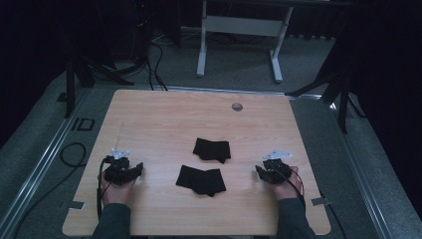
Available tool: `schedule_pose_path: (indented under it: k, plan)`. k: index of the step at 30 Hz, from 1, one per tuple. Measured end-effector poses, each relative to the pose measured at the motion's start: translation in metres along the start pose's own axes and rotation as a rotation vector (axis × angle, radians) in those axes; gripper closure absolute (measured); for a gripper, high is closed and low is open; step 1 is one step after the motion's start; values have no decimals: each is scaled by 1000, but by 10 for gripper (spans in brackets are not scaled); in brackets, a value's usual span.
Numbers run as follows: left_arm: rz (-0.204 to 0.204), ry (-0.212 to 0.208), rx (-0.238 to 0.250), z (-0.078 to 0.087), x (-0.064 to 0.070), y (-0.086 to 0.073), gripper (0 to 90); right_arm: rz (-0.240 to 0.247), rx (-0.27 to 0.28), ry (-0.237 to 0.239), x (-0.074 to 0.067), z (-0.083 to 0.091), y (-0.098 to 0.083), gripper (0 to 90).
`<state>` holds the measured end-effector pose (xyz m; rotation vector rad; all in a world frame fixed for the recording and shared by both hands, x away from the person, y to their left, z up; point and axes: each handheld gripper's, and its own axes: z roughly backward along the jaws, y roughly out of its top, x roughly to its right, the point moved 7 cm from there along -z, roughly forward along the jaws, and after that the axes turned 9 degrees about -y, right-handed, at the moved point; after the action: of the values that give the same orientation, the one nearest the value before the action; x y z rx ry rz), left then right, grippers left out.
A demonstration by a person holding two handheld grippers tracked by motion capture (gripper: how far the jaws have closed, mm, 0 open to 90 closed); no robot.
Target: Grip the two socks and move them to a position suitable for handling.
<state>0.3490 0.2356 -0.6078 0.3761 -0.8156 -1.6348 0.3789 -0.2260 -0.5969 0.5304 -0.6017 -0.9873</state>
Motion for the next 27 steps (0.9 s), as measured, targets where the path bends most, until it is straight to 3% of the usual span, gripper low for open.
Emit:
schedule_pose_path:
  k: [8,16,27]
  plan:
    - [-19,-21,7,3,6,3,468,46,10,20,-14,4,6,580]
    - [-52,-43,10,4,15,5,477,90,40,155,-45,13,18,767]
    - [-116,-75,13,6,32,6,527,153,84,212,-79,21,33,895]
